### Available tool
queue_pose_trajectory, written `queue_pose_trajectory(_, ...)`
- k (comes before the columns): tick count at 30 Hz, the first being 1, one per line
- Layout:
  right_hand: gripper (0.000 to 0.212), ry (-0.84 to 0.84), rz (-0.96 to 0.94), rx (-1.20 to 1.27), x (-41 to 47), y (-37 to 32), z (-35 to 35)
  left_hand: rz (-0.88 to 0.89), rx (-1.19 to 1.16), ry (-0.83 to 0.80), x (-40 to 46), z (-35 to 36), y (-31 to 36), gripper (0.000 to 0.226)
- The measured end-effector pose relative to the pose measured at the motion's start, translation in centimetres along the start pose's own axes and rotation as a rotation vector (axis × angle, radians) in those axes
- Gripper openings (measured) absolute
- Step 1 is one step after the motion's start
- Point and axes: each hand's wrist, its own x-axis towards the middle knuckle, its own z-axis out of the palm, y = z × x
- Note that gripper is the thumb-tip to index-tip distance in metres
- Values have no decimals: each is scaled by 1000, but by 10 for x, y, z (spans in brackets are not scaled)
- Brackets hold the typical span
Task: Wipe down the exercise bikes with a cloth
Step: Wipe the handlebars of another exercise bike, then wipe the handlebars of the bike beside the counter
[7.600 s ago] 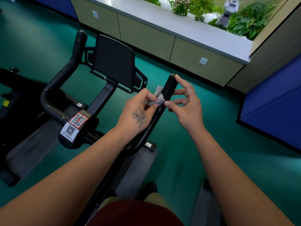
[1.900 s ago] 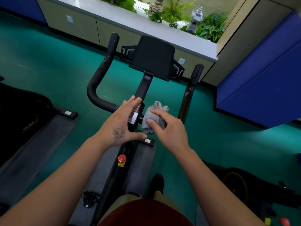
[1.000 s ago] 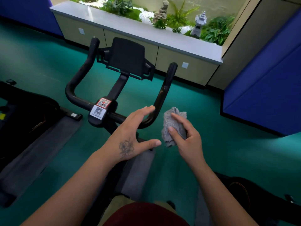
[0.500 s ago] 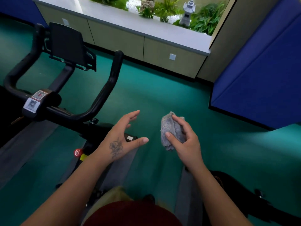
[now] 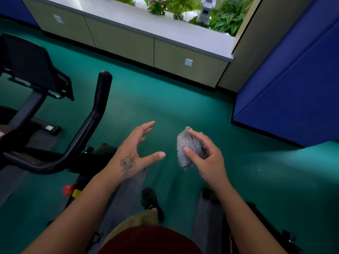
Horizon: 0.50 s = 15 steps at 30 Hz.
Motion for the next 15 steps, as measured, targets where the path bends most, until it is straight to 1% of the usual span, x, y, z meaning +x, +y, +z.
queue_pose_trajectory(8, 42, 4, -15, -56, 104, -7, -7, 27, 34, 12, 94, -9, -18, 96)
queue_pose_trajectory(12, 42, -12, -39, -28, 149, -11, -7, 33, 109, 88, 126, -23, -16, 92)
queue_pose_trajectory(15, 40, -75, -33, -21, 184, -8, -10, 13, 134, 175, 146, -25, -18, 90)
